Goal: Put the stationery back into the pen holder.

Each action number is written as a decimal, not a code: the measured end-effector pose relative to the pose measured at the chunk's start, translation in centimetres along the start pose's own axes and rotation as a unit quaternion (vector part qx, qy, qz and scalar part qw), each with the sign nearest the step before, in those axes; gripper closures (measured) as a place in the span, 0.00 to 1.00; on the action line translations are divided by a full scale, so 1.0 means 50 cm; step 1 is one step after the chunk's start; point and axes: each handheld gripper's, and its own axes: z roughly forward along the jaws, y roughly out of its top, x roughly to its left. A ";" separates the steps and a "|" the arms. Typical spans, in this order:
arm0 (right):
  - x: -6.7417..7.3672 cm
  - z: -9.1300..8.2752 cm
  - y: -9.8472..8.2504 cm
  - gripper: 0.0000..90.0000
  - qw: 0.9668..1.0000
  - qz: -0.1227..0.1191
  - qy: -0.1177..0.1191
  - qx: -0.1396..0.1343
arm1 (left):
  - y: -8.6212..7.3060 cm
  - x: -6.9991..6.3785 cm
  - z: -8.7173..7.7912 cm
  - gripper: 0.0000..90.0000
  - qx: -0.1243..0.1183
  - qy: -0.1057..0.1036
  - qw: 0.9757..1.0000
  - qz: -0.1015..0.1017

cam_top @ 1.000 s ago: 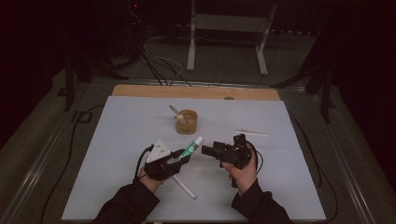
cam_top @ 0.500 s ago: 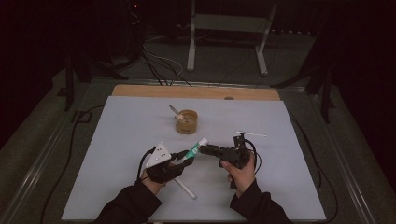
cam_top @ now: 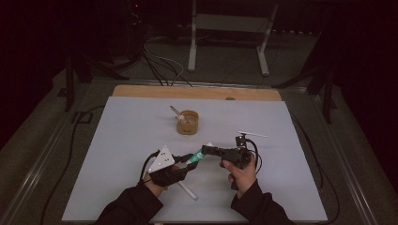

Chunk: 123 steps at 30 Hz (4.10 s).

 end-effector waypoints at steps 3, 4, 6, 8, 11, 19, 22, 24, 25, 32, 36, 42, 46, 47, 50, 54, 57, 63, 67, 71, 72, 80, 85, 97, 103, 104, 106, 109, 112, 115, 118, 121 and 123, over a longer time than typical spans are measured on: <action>-0.005 -0.001 0.000 0.73 1.000 0.021 0.016 -0.003 | 0.001 0.001 0.000 0.74 0.004 -0.003 1.000 -0.004; -0.004 -0.001 -0.001 0.73 1.000 0.020 0.015 -0.004 | 0.002 0.001 0.000 0.74 0.003 -0.005 1.000 -0.004; -0.001 -0.002 -0.001 0.73 1.000 0.018 0.016 -0.004 | 0.004 0.003 0.000 0.74 0.007 -0.009 1.000 -0.008; 0.000 -0.003 -0.001 0.73 1.000 0.016 0.016 -0.004 | 0.005 0.003 0.000 0.73 0.009 -0.010 1.000 -0.010; 0.013 -0.004 0.001 0.73 1.000 -0.015 -0.004 -0.005 | 0.002 0.004 0.001 0.64 0.021 0.002 1.000 -0.023; 0.038 -0.015 0.011 0.73 0.994 -0.098 -0.050 -0.010 | 0.002 0.009 -0.002 0.48 0.033 0.009 0.999 -0.037; 0.042 -0.020 0.017 0.73 0.991 -0.115 -0.062 -0.013 | 0.001 0.011 -0.004 0.44 0.037 0.012 0.998 -0.040; 0.045 -0.024 0.021 0.73 0.988 -0.132 -0.075 -0.017 | 0.002 0.012 -0.005 0.41 0.037 0.017 0.998 -0.042; 0.046 -0.025 0.022 0.73 0.987 -0.138 -0.081 -0.017 | 0.002 0.013 -0.006 0.40 0.037 0.017 0.998 -0.043; 0.059 -0.028 0.036 0.73 0.975 -0.187 -0.119 -0.027 | 0.003 0.019 -0.010 0.29 0.040 0.009 0.998 -0.053; 0.068 -0.022 0.043 0.73 0.965 -0.221 -0.141 -0.026 | 0.001 0.021 -0.012 0.20 0.042 -0.007 0.998 -0.051; 0.082 -0.011 0.055 0.73 0.950 -0.266 -0.160 -0.029 | 0.002 0.022 -0.019 0.18 0.034 -0.004 0.998 -0.053; 0.090 -0.001 0.068 0.73 0.941 -0.290 -0.170 -0.029 | 0.001 0.020 -0.021 0.16 0.040 -0.012 0.998 -0.044; 0.091 0.001 0.071 0.73 0.940 -0.293 -0.171 -0.028 | 0.001 0.020 -0.022 0.14 0.039 -0.014 0.998 -0.045; 0.093 0.010 0.083 0.73 0.937 -0.301 -0.174 -0.021 | 0.000 0.022 -0.023 0.13 0.036 -0.016 0.998 -0.049; 0.094 0.019 0.093 0.73 0.932 -0.311 -0.183 -0.019 | -0.001 0.022 -0.023 0.09 0.041 -0.012 0.998 -0.046; 0.093 0.024 0.102 0.73 0.930 -0.315 -0.188 -0.021 | -0.005 0.023 -0.020 0.06 0.050 -0.012 0.998 -0.043; 0.095 0.032 0.118 0.73 0.927 -0.319 -0.193 -0.023 | -0.009 0.024 -0.016 0.03 0.059 -0.014 0.998 -0.036; 0.097 0.040 0.134 0.73 0.923 -0.328 -0.198 -0.032 | -0.012 0.021 -0.013 0.01 0.063 -0.017 0.997 -0.030; 0.101 0.051 0.149 0.73 0.918 -0.336 -0.207 -0.036 | -0.012 0.023 -0.013 0.01 0.063 -0.015 0.997 -0.034; 0.101 0.054 0.153 0.73 0.918 -0.337 -0.207 -0.035 | -0.012 0.024 -0.013 0.01 0.063 -0.014 0.997 -0.035; 0.104 0.076 0.179 0.73 0.913 -0.342 -0.219 -0.036 | -0.010 0.026 -0.017 0.01 0.060 -0.016 0.997 -0.041; 0.105 0.087 0.193 0.73 0.911 -0.344 -0.223 -0.038 | -0.010 0.027 -0.018 0.01 0.059 -0.016 0.997 -0.040; 0.096 0.112 0.220 0.73 0.908 -0.343 -0.234 -0.046 | -0.010 0.026 -0.018 0.01 0.061 -0.027 0.997 -0.039; 0.084 0.129 0.230 0.73 0.910 -0.337 -0.237 -0.042 | -0.008 0.026 -0.022 0.01 0.055 -0.024 0.998 -0.036; 0.083 0.132 0.230 0.73 0.911 -0.336 -0.237 -0.041 | -0.008 0.027 -0.023 0.01 0.055 -0.023 0.998 -0.035; 0.076 0.141 0.229 0.73 0.909 -0.338 -0.241 -0.038 | -0.009 0.028 -0.023 0.01 0.054 -0.022 0.998 -0.036; 0.065 0.152 0.230 0.73 0.910 -0.333 -0.244 -0.034 | -0.009 0.028 -0.023 0.01 0.055 -0.021 0.998 -0.035; 0.056 0.160 0.230 0.73 0.909 -0.332 -0.248 -0.029 | -0.009 0.029 -0.023 0.01 0.054 -0.021 0.998 -0.035; 0.049 0.168 0.230 0.73 0.909 -0.332 -0.252 -0.023 | -0.009 0.030 -0.023 0.01 0.054 -0.021 0.998 -0.036; 0.041 0.177 0.231 0.73 0.908 -0.332 -0.254 -0.016 | -0.009 0.030 -0.023 0.01 0.053 -0.021 0.998 -0.037; 0.034 0.186 0.231 0.73 0.906 -0.333 -0.261 -0.006 | -0.009 0.030 -0.024 0.01 0.052 -0.018 0.998 -0.035; 0.028 0.191 0.230 0.73 0.905 -0.333 -0.266 0.000 | -0.008 0.031 -0.025 0.01 0.052 -0.018 0.998 -0.034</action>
